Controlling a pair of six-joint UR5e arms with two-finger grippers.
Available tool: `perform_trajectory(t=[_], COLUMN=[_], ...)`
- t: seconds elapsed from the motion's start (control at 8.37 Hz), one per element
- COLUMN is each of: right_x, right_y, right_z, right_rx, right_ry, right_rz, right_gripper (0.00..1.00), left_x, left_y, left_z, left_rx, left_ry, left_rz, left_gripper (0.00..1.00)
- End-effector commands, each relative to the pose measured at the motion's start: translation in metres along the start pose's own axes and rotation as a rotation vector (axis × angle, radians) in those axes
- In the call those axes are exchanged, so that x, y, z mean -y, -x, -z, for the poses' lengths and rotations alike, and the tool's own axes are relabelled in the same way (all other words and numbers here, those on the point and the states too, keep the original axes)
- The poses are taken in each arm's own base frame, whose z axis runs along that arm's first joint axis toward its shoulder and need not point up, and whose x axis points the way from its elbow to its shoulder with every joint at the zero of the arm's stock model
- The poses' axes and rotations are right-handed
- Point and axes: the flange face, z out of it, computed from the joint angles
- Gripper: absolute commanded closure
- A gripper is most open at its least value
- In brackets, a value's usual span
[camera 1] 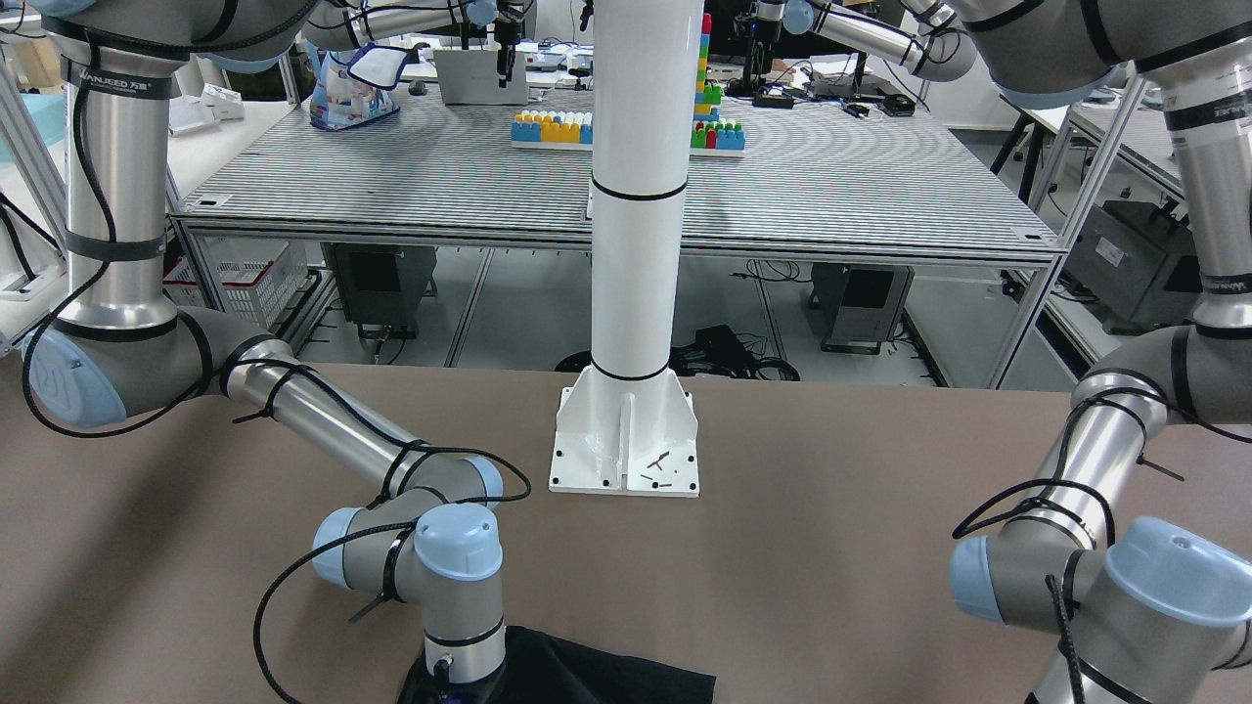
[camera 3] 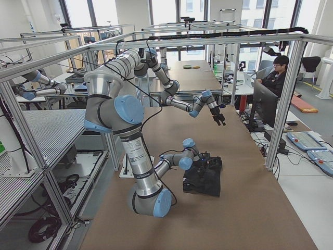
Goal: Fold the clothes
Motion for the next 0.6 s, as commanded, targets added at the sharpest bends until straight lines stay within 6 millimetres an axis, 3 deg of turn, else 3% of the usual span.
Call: perform_trajectory(t=[0.0, 0.24, 0.48], right_x=[0.096, 0.145, 0.163], right_y=[-0.043, -0.077, -0.090], right_z=[-0.013, -0.011, -0.004], right_rx=[-0.074, -0.114, -0.106], right_ry=[-0.074, -0.083, -0.055], right_rz=[0.040, 0.081, 0.084], right_gripper=[0.06, 0.06, 0.06], left_x=[0.008, 0.009, 0.010], left_y=[-0.015, -0.026, -0.029], left_z=[-0.016, -0.017, -0.016], left_rx=[0.008, 0.000, -0.005], left_ry=[0.002, 0.002, 0.000], left_rz=[0.002, -0.002, -0.036], left_gripper=[0.00, 0.00, 0.00])
